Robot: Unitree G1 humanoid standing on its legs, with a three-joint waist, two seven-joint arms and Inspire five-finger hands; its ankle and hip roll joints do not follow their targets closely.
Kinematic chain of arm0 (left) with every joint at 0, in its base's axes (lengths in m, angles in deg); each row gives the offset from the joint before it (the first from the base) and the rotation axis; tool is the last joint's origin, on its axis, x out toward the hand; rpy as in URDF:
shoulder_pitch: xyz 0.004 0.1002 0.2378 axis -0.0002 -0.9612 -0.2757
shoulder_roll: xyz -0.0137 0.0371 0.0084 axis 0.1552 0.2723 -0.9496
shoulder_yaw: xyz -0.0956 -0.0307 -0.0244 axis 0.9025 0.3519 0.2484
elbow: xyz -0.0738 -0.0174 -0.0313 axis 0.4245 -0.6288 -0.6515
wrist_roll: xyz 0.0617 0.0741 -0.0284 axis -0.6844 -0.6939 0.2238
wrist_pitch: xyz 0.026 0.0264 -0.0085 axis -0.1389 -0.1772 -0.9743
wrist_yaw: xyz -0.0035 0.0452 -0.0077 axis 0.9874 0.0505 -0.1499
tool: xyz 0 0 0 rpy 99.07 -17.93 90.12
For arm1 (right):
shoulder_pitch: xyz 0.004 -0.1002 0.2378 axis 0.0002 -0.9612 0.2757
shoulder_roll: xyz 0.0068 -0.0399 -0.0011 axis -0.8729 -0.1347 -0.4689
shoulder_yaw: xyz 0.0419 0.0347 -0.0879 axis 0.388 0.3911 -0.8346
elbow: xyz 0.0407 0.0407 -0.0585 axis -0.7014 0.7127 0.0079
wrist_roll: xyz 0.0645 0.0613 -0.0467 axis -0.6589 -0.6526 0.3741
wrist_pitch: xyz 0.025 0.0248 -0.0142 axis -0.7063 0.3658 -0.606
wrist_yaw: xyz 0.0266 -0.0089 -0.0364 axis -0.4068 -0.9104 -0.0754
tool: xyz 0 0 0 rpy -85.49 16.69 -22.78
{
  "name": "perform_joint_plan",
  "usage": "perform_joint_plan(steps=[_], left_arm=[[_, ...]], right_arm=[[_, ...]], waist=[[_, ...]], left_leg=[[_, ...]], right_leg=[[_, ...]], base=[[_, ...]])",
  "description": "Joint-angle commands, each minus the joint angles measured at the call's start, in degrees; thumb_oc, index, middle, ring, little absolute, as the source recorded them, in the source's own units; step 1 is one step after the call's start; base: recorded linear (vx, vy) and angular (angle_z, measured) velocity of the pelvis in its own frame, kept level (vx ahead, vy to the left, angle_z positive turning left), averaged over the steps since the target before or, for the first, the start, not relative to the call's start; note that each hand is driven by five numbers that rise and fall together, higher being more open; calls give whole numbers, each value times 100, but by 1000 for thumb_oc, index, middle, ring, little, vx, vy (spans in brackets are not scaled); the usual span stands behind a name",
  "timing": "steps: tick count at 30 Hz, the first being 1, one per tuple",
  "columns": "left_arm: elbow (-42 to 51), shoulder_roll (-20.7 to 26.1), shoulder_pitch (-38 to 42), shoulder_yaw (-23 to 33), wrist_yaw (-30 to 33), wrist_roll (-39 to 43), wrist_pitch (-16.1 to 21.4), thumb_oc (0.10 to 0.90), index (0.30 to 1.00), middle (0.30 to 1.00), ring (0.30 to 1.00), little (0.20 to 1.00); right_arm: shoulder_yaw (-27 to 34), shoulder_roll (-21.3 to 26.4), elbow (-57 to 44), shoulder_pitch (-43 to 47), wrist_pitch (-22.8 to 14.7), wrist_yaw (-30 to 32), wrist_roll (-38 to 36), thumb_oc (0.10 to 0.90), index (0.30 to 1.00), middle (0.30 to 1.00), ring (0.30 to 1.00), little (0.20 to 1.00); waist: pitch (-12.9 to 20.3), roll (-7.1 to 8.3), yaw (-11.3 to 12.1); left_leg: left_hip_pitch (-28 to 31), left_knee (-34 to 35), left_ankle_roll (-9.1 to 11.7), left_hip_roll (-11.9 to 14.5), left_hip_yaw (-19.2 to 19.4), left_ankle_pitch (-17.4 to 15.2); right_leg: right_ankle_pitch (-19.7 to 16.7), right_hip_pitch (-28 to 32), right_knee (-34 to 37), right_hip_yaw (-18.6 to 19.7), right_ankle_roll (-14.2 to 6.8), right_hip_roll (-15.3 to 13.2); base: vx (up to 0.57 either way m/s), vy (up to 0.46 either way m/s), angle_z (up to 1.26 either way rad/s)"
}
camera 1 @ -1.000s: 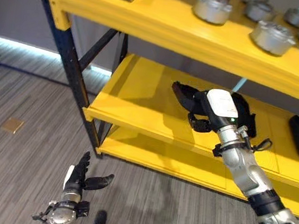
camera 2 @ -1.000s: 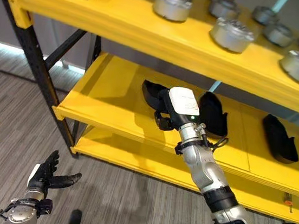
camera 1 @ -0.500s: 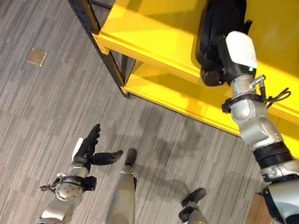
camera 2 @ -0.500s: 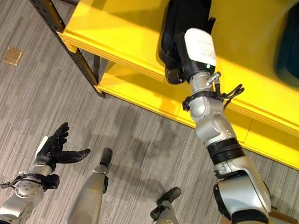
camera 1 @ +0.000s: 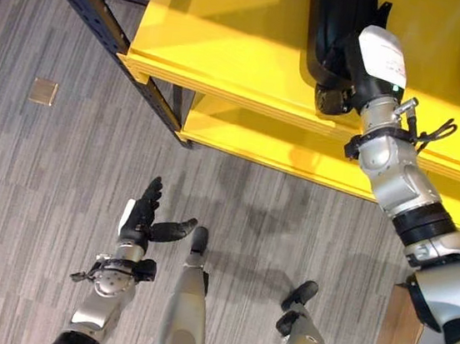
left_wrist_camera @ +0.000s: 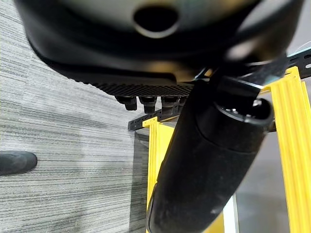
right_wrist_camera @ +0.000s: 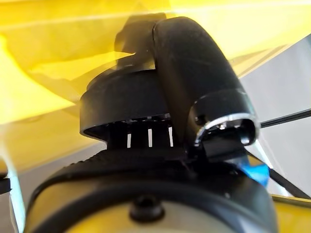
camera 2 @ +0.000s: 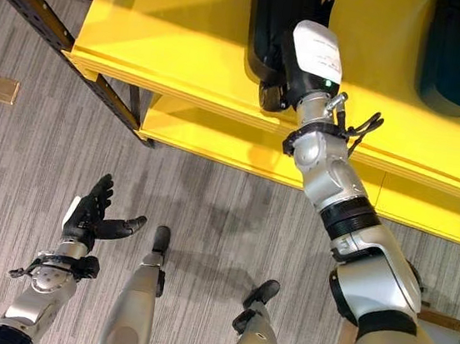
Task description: Move parts from the plastic box to the shelf.
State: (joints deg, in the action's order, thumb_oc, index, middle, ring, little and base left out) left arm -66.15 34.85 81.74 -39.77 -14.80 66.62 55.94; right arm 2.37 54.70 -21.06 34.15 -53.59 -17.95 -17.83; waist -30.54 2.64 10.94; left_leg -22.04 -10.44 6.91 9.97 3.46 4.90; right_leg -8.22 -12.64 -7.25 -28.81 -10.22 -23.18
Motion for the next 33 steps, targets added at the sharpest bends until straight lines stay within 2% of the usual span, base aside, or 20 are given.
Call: perform_joint_plan(steps=[1,20,33], left_arm=[[556,191,-139,28,150,127,545,900,1000,1000,1000,1000],[575,202,-97,-47,144,258,645,900,1000,1000,1000,1000],[580,231,-33,-132,151,338,648,900,1000,1000,1000,1000]], right_arm=[[-77,337,225,1094,-68,524,-197,400,300,300,300,300],[-491,253,1230,1643,-47,531,-360,400,300,300,300,300],[-416,145,1565,1758,-25,655,-598,400,300,300,300,300]], waist=[[277,-106,25],[267,-127,13],[285,-183,50]], left_leg=[[383,136,-246,-64,-32,-406],[561,379,-274,-126,-79,-324],[535,383,-301,-185,-121,-325]], right_leg=[[284,-45,-633,123,-78,41],[205,-4,-650,95,-127,-7],[150,30,-643,49,-161,-42]], base=[[0,0,0],[0,0,0],[0,0,0]])
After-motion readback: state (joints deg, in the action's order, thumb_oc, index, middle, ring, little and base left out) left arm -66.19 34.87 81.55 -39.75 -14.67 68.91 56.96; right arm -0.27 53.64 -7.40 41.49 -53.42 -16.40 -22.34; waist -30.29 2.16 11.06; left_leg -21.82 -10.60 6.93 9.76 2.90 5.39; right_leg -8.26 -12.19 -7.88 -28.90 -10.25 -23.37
